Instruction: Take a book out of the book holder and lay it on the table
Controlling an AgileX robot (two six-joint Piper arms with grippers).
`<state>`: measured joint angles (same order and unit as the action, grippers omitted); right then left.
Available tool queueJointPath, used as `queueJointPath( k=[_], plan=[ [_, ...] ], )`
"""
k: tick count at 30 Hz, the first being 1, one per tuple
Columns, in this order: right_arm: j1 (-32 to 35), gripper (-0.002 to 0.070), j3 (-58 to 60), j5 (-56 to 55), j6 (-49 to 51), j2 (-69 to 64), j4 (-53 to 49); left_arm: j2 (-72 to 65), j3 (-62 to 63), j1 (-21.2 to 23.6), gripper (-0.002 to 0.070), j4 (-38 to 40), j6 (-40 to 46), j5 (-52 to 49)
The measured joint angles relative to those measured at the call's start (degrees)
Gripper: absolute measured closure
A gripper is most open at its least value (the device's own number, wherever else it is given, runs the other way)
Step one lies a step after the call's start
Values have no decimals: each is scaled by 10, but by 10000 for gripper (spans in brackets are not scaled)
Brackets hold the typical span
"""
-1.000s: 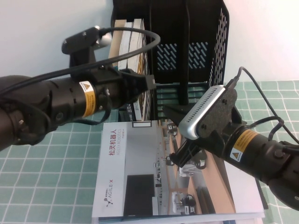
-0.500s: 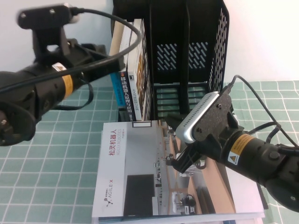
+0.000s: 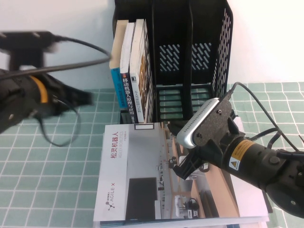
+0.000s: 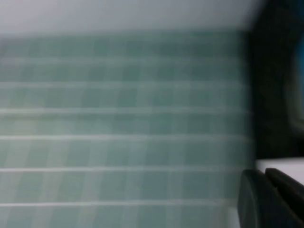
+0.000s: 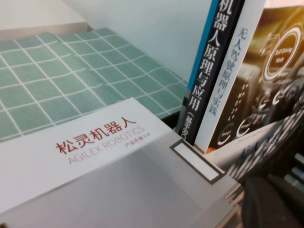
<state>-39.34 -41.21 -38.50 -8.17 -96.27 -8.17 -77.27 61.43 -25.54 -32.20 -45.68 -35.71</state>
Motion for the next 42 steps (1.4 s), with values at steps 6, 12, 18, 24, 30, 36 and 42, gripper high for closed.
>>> queueJointPath(
  k=[6, 12, 18, 24, 30, 36, 42],
  plan=[
    [0, 678, 0, 0, 31, 0, 1, -1, 0, -1, 678, 314, 254, 84],
    [0, 678, 0, -1, 59, 0, 2, -22, 1, -2, 677, 392, 292, 188],
    [0, 678, 0, -2, 62, 0, 2, -74, 1, -2, 678, 434, 292, 216],
    [0, 678, 0, -3, 52, 0, 2, -97, 1, -3, 678, 475, 292, 230],
    [0, 678, 0, -3, 43, 0, 2, -101, 1, -3, 678, 520, 291, 292],
    [0, 678, 0, -22, 39, 0, 2, -103, 1, -3, 677, 545, 290, 305],
    [0, 678, 0, -71, 38, -3, 2, -104, 1, -8, 678, 563, 290, 305]
  ],
)
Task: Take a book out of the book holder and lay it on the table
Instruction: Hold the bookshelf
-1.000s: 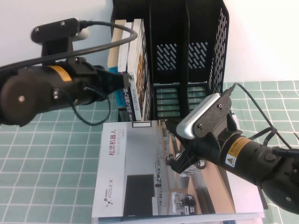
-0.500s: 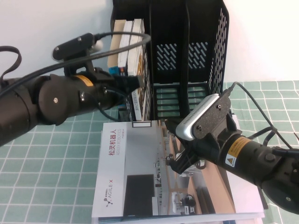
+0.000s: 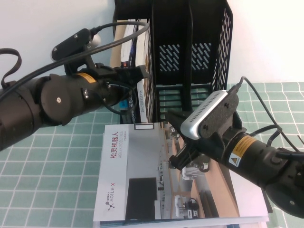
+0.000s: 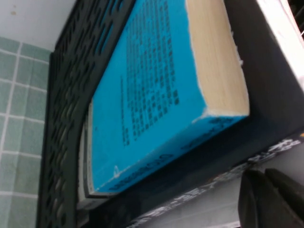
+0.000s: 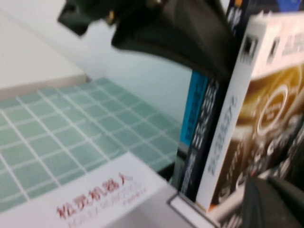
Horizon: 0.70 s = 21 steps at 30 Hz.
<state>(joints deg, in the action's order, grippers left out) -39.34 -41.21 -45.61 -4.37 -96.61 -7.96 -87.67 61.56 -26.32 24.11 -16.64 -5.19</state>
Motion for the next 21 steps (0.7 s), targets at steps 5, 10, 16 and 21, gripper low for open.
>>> queueJointPath(
  k=[5, 10, 16, 21],
  plan=[
    [0, 666, -10, -50, 15, -30, 0, -1, 0, -8, 678, 11, 0, 9],
    [0, 524, -54, -60, 44, -74, 1, -1, 0, -15, 678, 13, 0, 21],
    [0, 276, -126, -63, 44, -133, 20, -1, 0, -15, 678, 12, 6, 23],
    [0, 236, -155, -68, 48, -178, 28, -1, 0, -15, 678, 11, 18, 29]
  ],
)
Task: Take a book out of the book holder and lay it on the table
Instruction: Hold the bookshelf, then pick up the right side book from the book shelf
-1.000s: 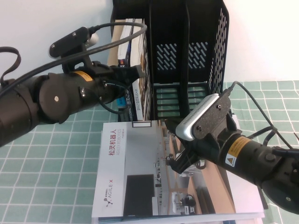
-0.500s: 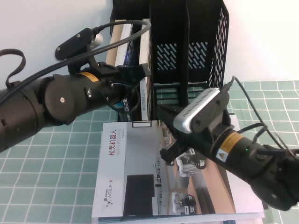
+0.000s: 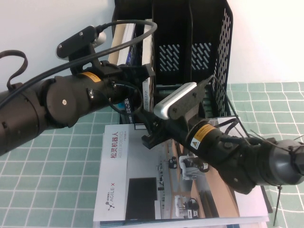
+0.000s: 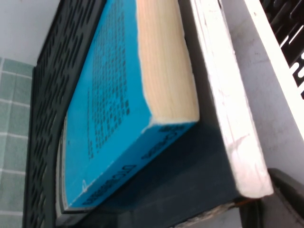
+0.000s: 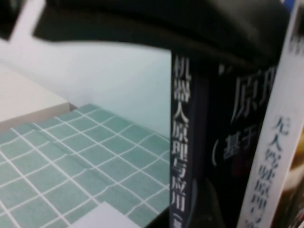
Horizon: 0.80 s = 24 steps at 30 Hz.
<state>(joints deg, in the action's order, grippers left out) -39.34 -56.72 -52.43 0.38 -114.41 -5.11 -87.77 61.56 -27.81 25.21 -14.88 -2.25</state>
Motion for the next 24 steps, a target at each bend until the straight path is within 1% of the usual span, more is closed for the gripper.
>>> queueJointPath(
  k=[4, 7, 9, 14, 17, 22, 24],
  plan=[
    [0, 232, -4, -11, 0, -16, 33, 0, 0, 0, 678, 0, 4, 0],
    [-1, 239, -4, -26, -19, -19, 85, 0, 0, 0, 678, 0, 6, -2],
    [-1, 257, -4, -38, -38, -20, 114, 0, 0, 0, 678, 0, 6, -6],
    [-5, 301, -4, -50, -58, -20, 133, 0, 0, 0, 678, 0, 7, -20],
    [-6, 353, -4, -55, -60, -20, 134, 0, 0, 0, 678, 0, 7, -24],
    [-6, 511, -4, -67, -55, -20, 131, 0, 0, 0, 678, -5, 7, -22],
    [-7, 521, -4, -76, -49, -23, 130, 0, 0, 0, 678, -9, 9, -22]
  ],
)
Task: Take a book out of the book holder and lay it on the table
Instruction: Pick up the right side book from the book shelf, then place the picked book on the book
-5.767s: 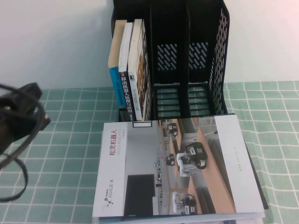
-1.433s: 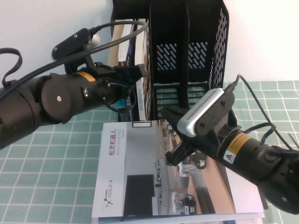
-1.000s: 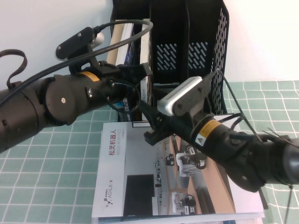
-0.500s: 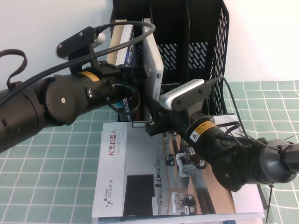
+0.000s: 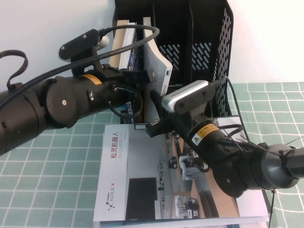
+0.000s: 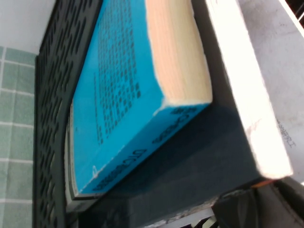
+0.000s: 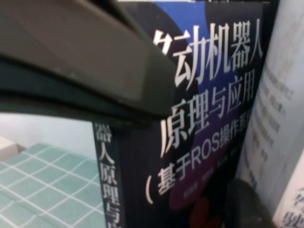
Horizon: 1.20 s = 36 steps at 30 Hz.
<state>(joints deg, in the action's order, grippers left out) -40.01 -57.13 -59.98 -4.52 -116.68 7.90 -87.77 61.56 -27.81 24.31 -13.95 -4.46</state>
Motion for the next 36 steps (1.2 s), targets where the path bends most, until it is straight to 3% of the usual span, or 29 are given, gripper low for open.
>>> queueJointPath(
  k=[12, 26, 29, 36],
  plan=[
    [-16, 529, 0, 6, -58, 38, 15, 85, 0, 0, 678, -5, 48, -18],
    [-13, 559, 1, 12, -213, 254, 32, 178, 0, 0, 678, -6, 60, -60],
    [-13, 559, 1, 68, -257, 320, 32, 200, 0, 0, 678, -6, 60, -89],
    [-13, 559, -29, 358, -412, 446, 32, 246, 0, 0, 678, -18, 72, -264]
  ],
)
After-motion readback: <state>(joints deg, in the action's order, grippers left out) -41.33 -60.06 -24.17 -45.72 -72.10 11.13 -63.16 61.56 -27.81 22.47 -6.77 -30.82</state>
